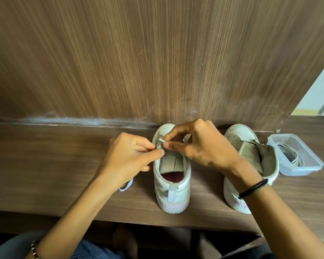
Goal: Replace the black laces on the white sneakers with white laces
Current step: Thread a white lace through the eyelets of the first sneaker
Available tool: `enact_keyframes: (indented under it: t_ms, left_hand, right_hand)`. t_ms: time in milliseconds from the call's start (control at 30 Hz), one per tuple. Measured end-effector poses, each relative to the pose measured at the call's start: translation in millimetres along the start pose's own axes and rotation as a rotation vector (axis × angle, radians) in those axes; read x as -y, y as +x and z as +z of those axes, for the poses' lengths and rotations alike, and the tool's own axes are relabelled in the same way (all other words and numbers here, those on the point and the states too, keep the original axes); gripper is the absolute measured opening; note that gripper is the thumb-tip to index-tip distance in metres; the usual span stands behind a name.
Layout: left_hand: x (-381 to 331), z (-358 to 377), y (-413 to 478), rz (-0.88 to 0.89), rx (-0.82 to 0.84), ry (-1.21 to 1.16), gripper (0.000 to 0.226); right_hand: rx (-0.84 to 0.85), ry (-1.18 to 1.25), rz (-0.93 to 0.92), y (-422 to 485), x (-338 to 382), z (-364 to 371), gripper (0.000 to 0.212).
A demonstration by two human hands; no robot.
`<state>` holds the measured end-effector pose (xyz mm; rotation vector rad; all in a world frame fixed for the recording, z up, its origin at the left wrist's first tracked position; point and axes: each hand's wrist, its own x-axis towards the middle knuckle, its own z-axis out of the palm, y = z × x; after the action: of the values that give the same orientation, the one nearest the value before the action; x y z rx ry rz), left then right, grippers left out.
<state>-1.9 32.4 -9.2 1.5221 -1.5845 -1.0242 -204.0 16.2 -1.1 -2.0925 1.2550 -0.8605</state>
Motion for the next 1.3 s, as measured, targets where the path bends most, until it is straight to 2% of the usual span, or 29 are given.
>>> enact_keyframes:
  t_ms: [167, 267, 467, 667, 767, 933, 1067, 1200, 1300]
  left_hand:
    - [5, -9, 4, -0.060, 0.134, -0.141, 0.009]
    - [15, -18, 10, -0.008, 0.242, -0.134, 0.019]
    - [23, -24, 15, 0.009, 0.304, -0.137, 0.022]
    - [16, -23, 12, 0.004, 0.301, -0.162, 0.024]
    - [6, -18, 9, -0.061, 0.248, -0.169, 0.016]
    - [-2, -16, 8, -0.105, 0.261, -0.163, 0.012]
    - [-1, -20, 9, -0.108, 0.289, -0.181, 0.014]
    - [3, -17, 10, -0.074, 0.242, -0.087, 0.010]
    - [4, -13, 11, -0.043, 0.182, 0.004, 0.008]
  right_hand:
    - [0.057, -0.151, -0.034, 2, 0, 4, 0.011]
    - [0.063, -0.217, -0.064, 3, 0, 6, 0.012]
    - [0.049, -0.195, -0.064, 2, 2, 4, 0.008]
    - [0.031, -0.281, -0.113, 4, 2, 9, 0.007]
    - [0.015, -0.316, -0.127, 5, -1, 13, 0.006]
    - [-0.024, -0.406, -0.146, 4, 2, 20, 0.014]
    - [-0.065, -0.328, -0.096, 5, 1, 21, 0.012]
    - [-0.031, -0.258, -0.058, 6, 1, 16, 0.024]
    - [-0.009, -0.303, -0.043, 5, 0, 14, 0.041]
